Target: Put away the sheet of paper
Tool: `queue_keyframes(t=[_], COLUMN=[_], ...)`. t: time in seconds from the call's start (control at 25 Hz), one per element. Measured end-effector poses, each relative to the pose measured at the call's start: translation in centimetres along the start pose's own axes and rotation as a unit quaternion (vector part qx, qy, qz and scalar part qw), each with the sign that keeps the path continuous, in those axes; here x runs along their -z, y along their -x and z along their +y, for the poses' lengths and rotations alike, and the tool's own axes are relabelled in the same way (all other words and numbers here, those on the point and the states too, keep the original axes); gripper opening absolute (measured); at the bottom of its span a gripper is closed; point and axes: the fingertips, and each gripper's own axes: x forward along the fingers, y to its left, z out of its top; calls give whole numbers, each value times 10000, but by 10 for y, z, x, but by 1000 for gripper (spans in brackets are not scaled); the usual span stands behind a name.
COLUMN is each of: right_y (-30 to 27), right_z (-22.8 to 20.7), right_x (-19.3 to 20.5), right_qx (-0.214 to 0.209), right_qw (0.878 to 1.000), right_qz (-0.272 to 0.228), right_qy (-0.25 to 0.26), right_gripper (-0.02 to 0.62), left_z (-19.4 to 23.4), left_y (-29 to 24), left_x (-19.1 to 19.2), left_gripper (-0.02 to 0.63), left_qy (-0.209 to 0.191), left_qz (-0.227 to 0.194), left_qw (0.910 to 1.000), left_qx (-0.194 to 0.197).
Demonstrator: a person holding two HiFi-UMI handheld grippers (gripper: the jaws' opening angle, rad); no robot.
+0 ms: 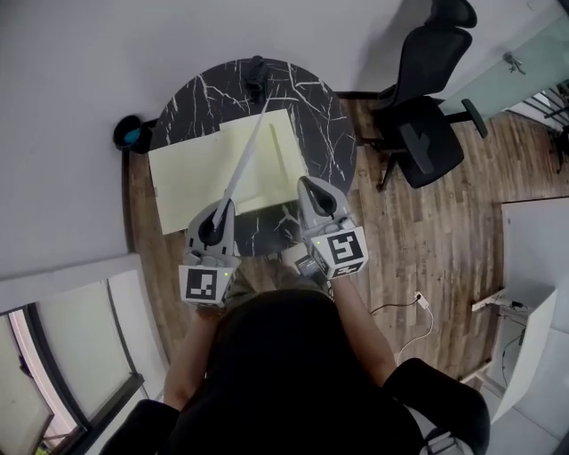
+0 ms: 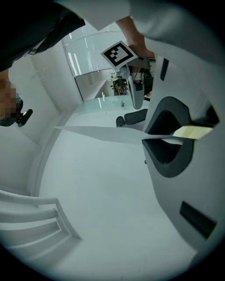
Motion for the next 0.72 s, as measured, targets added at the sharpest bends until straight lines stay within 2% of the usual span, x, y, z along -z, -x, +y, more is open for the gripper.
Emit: queue_keyframes(t=[0.08,0.16,0.32,0.48,0.56,0.72], right_y=[1,1,4,8,9,17], right_z=[-3,-5,-5,-12,-18,-31], right_x=[2,0,-4,-2,1,16], right_qx=[195,365,559,928,1082,1349], right_qw=[9998,9993,9983,9954,9938,9900], right_qz=[43,47,112,217,252,361], right_qy=[-19,-33,108,24,-41,-180], right_gripper=[-2,-2,-2,-2,-2,-2], left_z=[3,5,7,11,13,9], left_y=[-4,-11,-29,-41,-47,-47], left_x=[9,18,27,32,33,36], left_gripper=[8,8,8,8,8,8], left_qy=[-130,12,172,306,446,747], left_qz=[-221,-319,-359,-287,-236,-131], left_qw=[9994,9982,9938,9875,9822,9659], left_qx=[235,504,1034,1519,1810,2475])
